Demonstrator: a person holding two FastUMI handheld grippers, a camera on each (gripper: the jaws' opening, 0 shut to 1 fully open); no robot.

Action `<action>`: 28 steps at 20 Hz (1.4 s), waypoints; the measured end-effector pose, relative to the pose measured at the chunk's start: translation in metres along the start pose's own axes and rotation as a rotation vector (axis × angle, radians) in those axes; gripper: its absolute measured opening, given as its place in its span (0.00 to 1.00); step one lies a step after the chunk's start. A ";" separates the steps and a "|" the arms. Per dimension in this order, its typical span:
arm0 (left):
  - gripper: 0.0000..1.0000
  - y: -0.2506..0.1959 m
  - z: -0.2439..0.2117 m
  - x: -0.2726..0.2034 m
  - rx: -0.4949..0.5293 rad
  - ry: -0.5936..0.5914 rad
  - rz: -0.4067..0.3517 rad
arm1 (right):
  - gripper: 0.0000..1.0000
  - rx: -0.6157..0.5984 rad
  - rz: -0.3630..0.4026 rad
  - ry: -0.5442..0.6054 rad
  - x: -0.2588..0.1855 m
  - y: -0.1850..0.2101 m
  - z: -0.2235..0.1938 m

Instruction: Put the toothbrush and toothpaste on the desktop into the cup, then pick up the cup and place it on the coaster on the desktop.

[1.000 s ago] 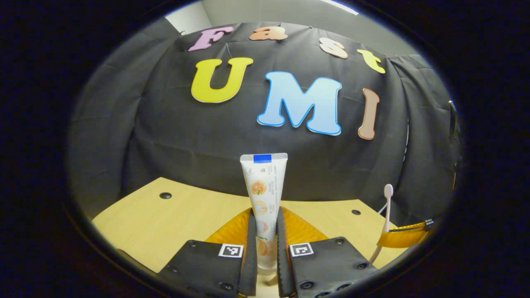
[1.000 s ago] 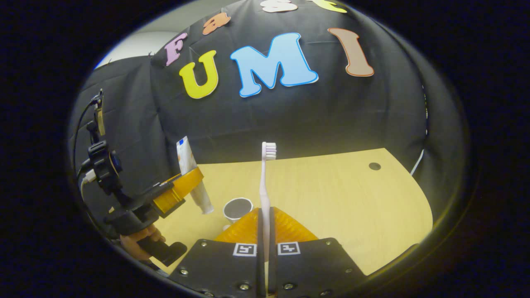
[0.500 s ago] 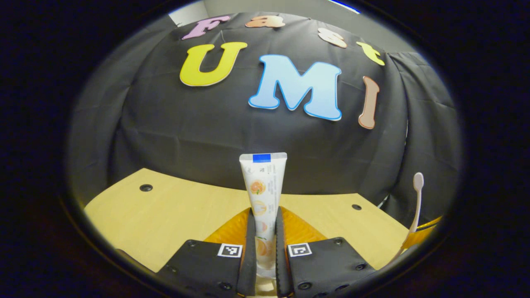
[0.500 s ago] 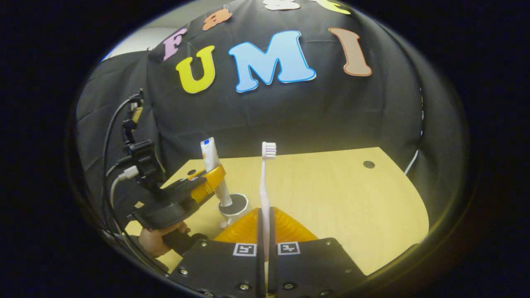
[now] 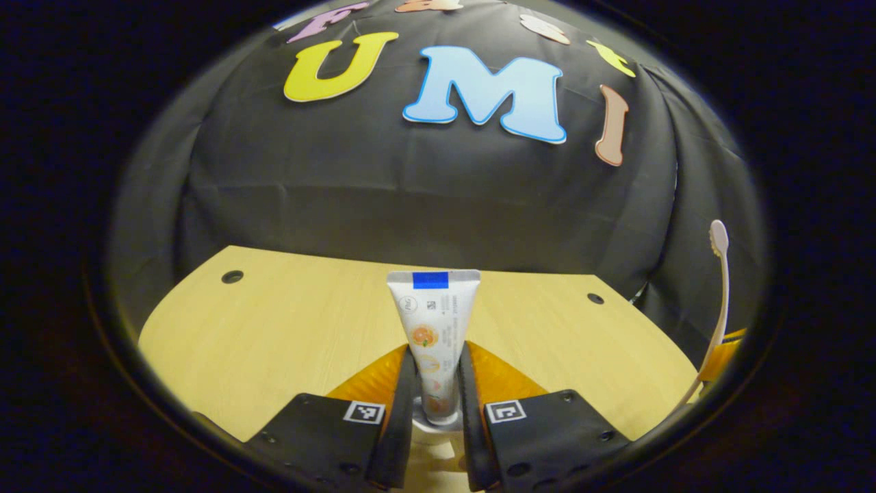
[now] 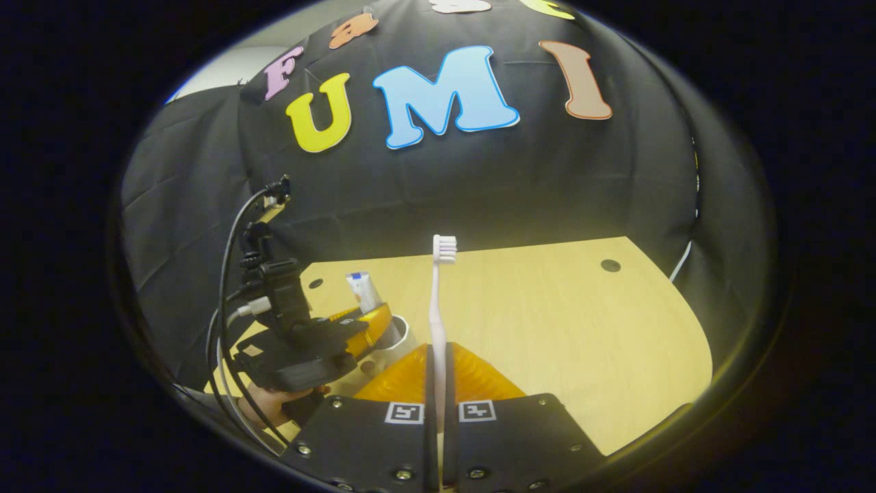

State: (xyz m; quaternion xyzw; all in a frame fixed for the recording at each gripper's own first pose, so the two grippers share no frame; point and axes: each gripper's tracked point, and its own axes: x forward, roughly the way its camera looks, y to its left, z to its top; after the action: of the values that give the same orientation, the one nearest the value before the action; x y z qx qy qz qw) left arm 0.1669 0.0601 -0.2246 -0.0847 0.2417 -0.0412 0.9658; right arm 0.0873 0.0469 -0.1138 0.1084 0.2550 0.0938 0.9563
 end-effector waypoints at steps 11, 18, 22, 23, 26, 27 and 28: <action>0.97 0.004 0.000 -0.045 -0.047 0.013 0.000 | 0.04 -0.030 0.074 -0.062 0.014 0.019 0.027; 0.97 0.016 -0.012 -0.088 -0.031 0.068 0.027 | 0.04 -0.060 0.155 -0.119 0.041 0.051 0.050; 0.95 0.015 -0.019 -0.103 -0.038 0.091 0.002 | 0.04 -0.076 0.185 -0.132 0.064 0.065 0.055; 0.99 0.013 -0.021 -0.105 -0.045 0.098 -0.008 | 0.04 -0.075 0.192 -0.138 0.070 0.069 0.057; 0.97 0.014 -0.031 -0.112 -0.070 0.125 -0.027 | 0.04 -0.065 0.203 -0.151 0.090 0.079 0.061; 0.99 0.013 -0.035 -0.115 -0.079 0.137 -0.035 | 0.04 -0.060 0.196 -0.151 0.097 0.079 0.060; 0.97 0.014 -0.040 -0.118 -0.083 0.149 -0.040 | 0.04 -0.056 0.189 -0.152 0.104 0.080 0.060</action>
State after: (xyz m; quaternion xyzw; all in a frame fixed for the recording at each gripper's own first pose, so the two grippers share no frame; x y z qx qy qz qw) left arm 0.0449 0.0826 -0.2078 -0.1261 0.3124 -0.0568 0.9398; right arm 0.1966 0.1383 -0.0909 0.1120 0.1677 0.1820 0.9624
